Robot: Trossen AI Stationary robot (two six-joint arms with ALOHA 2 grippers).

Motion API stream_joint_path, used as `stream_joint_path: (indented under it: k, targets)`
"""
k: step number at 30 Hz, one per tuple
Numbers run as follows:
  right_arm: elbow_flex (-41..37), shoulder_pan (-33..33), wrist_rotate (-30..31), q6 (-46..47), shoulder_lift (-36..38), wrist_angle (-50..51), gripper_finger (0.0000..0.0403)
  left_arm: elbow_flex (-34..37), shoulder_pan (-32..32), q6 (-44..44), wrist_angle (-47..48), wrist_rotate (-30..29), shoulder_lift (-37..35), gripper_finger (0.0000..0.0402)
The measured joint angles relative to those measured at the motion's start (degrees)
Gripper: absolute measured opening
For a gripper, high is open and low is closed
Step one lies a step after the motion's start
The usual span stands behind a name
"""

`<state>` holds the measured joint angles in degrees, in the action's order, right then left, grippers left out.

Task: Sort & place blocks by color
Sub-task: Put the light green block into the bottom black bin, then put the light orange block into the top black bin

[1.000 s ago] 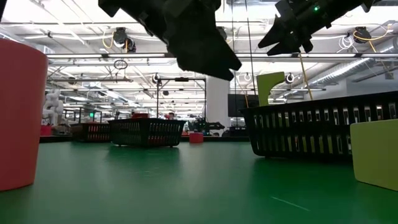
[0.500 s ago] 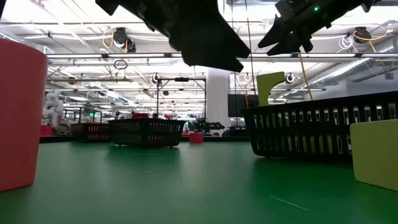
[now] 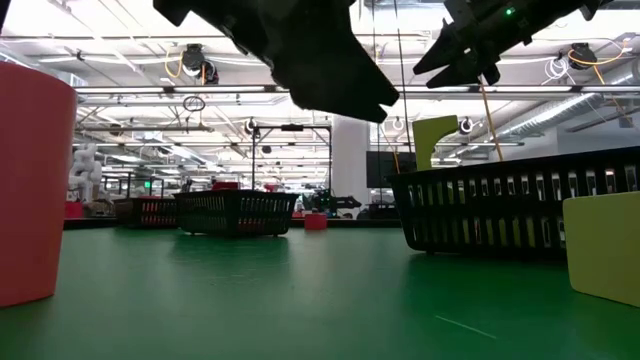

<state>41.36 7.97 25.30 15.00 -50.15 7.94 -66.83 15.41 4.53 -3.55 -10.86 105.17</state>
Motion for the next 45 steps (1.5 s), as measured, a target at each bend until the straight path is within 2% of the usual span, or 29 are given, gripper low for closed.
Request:
stream_joint_path:
  k: [8, 11, 18, 22, 33, 36, 39, 45]
  targets:
    - [0.0, 0.0, 0.1, 0.0, 0.0, -0.5, 0.0267, -1.9, 0.1, -0.1, -0.4, 0.0, 3.8, 0.0262]
    - [0.0, 0.0, 0.1, 0.0, 0.0, -0.8, 0.0267, -7.2, 0.3, -1.6, 1.3, 0.2, 7.1, 0.0262]
    - [0.0, -0.2, 0.0, -0.7, 0.0, -0.4, 0.0267, -21.4, 0.3, -5.8, 16.4, -2.0, 12.9, 0.0262]
    - [0.0, -0.2, 0.0, -0.7, 0.0, 0.6, 0.0267, -24.4, 0.2, -7.1, 22.8, -4.8, 11.9, 0.0262]
    - [0.0, -0.2, -3.0, 0.7, 0.0, 1.5, 0.0267, -24.4, -0.7, -3.2, 41.3, -14.6, 4.7, 0.0262]
    - [0.0, -0.2, -3.1, 0.8, 0.0, 1.2, 0.0267, -22.8, -1.6, -3.0, 42.5, -14.8, 0.7, 0.0262]
    - [0.0, -0.3, -3.1, 0.9, 0.0, 1.4, 0.0267, -17.4, -2.9, -3.0, 37.7, -14.3, -5.0, 0.0262]
    - [0.0, -1.3, -3.1, 0.9, 0.0, 1.7, 0.0267, 0.8, -6.2, -2.4, 16.2, -5.8, -18.9, 0.0262]
